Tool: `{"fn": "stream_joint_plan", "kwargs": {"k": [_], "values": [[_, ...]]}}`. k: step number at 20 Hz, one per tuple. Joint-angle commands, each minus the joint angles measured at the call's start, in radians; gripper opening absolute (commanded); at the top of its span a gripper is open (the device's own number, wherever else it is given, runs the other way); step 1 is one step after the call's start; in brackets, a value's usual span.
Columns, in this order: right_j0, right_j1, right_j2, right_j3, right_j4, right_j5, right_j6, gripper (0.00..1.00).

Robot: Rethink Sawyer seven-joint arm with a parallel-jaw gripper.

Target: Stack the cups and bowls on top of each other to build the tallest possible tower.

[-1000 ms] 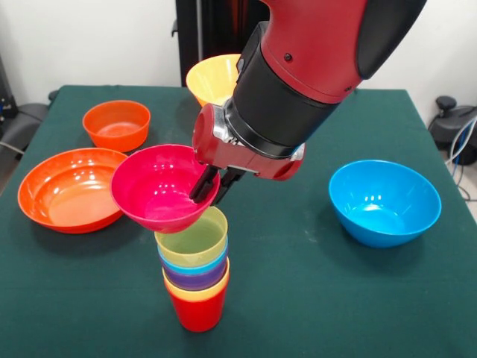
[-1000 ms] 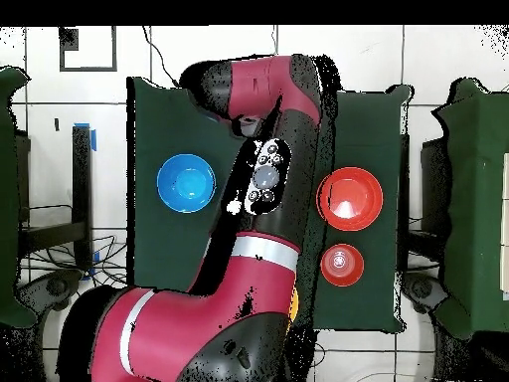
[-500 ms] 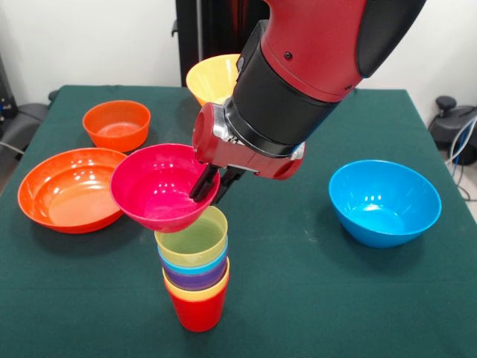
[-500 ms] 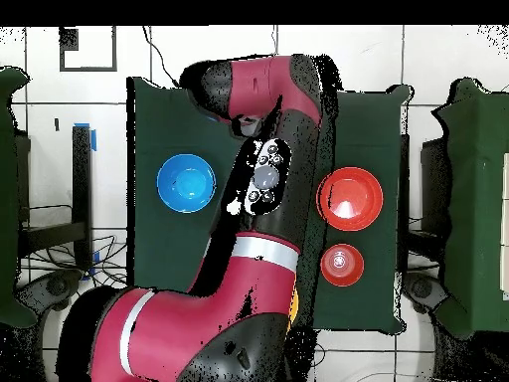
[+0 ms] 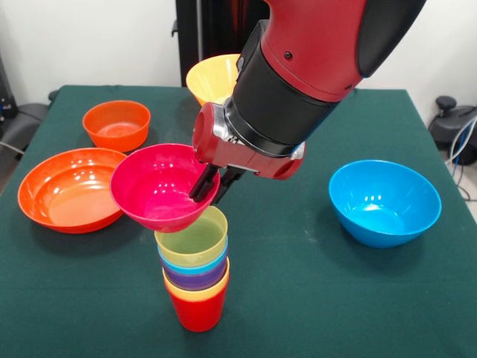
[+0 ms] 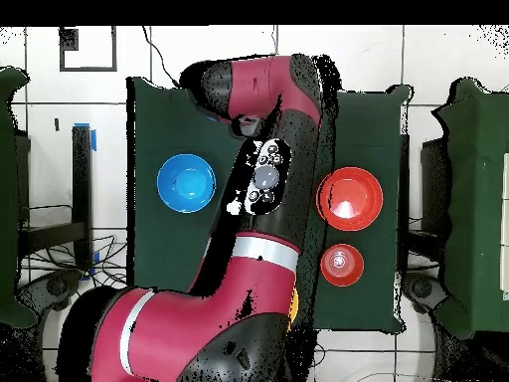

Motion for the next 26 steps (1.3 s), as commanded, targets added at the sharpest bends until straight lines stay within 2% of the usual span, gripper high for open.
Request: {"fn": "stream_joint_plan", "kwargs": {"k": [1, 26], "values": [[0.010, 0.001, 0.092, 0.061, -0.036, -0.038, -0.036, 0.00], [0.012, -0.001, 0.121, 0.088, -0.007, -0.084, 0.014, 0.00]]}}
